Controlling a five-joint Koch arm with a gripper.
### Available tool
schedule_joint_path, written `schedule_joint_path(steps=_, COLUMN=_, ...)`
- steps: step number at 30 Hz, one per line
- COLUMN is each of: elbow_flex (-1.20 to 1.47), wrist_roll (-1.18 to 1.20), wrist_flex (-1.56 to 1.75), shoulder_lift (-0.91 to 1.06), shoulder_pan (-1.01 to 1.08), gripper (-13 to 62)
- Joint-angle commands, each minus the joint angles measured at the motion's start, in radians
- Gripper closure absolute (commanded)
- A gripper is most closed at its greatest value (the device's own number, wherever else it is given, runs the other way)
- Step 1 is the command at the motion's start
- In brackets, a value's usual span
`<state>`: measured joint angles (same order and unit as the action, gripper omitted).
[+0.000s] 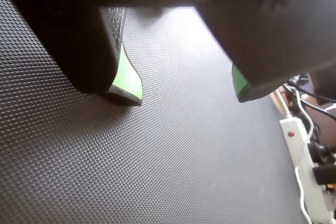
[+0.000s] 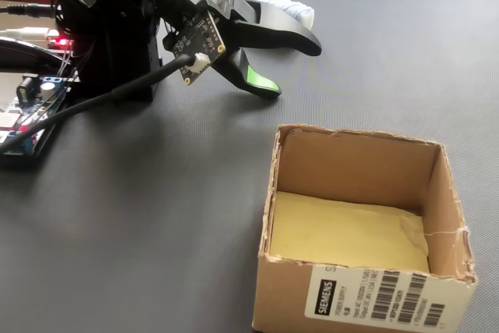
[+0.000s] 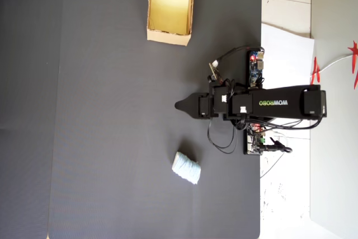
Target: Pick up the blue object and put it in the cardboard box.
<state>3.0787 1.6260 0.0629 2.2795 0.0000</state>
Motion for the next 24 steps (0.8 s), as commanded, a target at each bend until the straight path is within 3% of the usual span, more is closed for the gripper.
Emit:
schedule_joint_path(steps=1, elbow_flex=0.040, wrist_roll=0.015, wrist_flex=-0.106, shoulder_lift=0.086, shoulder_pan=0.000, gripper=15.3)
schedule_joint_path(steps=24, elbow_flex=0.032, wrist_roll=0.035, wrist_flex=-0.072, shoulder_lift=0.086, shoulder_pan=-0.083, gripper=15.5)
